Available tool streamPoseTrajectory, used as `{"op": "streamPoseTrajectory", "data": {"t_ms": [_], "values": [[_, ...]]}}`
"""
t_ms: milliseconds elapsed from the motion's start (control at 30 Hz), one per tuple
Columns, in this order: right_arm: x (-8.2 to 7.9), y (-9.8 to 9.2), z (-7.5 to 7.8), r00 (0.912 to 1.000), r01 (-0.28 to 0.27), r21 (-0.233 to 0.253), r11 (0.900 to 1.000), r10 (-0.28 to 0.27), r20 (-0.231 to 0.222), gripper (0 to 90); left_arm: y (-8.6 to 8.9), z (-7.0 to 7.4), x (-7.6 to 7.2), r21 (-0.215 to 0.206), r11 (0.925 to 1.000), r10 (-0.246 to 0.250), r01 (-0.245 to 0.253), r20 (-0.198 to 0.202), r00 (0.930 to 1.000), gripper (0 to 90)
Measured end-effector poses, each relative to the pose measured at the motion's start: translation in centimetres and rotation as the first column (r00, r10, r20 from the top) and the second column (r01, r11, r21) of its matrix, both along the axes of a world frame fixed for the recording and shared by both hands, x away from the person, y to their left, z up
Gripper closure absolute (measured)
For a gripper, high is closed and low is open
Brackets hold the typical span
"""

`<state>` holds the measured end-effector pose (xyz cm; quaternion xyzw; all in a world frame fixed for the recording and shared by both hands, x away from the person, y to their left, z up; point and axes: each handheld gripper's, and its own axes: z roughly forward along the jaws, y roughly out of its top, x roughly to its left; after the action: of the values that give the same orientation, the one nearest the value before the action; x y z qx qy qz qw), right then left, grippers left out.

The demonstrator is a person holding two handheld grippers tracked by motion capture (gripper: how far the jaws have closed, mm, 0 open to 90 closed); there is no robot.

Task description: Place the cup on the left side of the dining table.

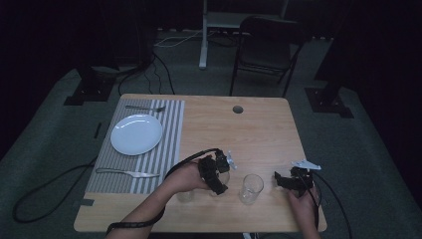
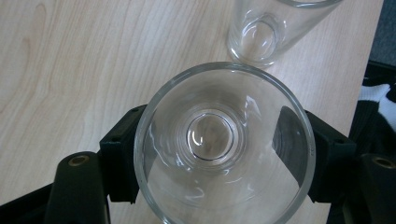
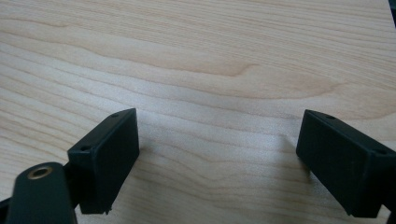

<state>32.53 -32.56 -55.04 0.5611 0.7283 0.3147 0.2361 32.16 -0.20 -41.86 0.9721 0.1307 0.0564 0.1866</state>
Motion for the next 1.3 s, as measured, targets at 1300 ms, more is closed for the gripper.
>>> {"op": "streamPoseTrajectory", "data": {"t_ms": [1300], "values": [[-0.1, 0.0, 0.0, 1.0000, 0.001, 0.000, 1.000, -0.001, 0.001, 13.4, 10.7, 1.0, 6.0, -0.026, 0.9386, 0.345, -0.344, 0.023, 0.9385, 29.2]]}}
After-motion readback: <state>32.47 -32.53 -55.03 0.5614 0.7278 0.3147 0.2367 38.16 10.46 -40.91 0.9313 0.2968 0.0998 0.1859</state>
